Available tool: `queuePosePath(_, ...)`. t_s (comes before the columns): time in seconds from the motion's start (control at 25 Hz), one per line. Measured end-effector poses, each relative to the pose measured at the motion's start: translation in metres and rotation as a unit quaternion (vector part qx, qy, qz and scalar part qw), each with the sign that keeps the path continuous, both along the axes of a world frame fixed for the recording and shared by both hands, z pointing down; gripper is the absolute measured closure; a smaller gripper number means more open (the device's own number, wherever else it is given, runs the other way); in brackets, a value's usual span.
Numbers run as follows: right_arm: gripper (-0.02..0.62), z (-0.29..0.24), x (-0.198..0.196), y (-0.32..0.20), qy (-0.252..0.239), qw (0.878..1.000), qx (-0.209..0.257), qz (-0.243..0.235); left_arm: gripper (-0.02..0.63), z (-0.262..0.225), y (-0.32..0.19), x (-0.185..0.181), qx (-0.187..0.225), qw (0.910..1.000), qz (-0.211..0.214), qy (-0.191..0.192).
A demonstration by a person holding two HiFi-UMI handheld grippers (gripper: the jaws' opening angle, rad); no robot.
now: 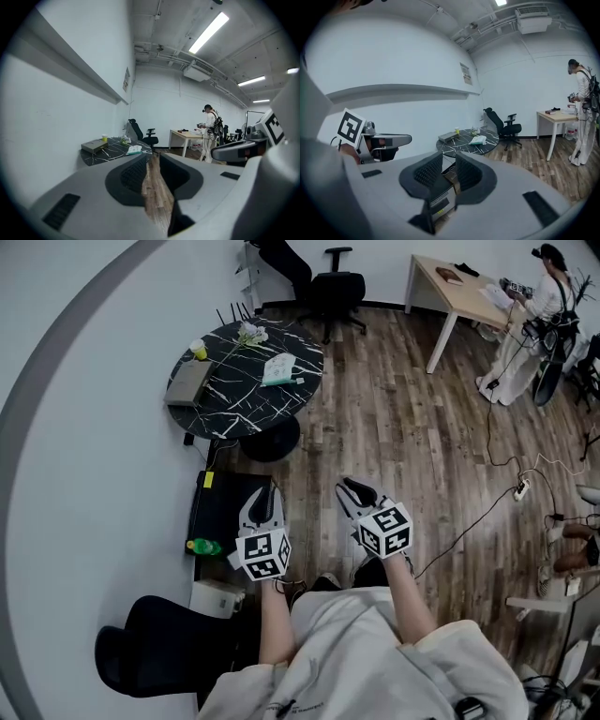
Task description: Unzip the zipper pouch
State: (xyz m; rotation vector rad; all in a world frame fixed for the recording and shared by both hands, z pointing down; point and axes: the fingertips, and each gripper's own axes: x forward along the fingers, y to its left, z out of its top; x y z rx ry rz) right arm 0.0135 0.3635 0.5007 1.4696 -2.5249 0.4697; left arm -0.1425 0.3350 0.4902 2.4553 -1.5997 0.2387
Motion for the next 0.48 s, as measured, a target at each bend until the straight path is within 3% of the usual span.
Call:
queuePosePath(0.08, 0.477, -0.001, 0.000, -0.004, 0.002, 1.000, -0.001, -0.003, 0.458, 0.001, -0.003, 0.001, -0.005, 1.0000, 0.002, -0.006)
queuePosePath(0.2, 0.445, -0.001, -0.002, -0.010, -0.001, 1.000, -0.003, -0.005, 0.420, 0.004, -0.007, -0.002, -0.009, 0.9999, 0.004, -0.010)
queuePosePath(0.48, 0.425, 0.008, -0.007, -0.032, 0.010, 1.000, -0.019, -0.021, 0.399, 0.010, -0.025, -0.014, -0.024, 0.9997, -0.005, -0.008)
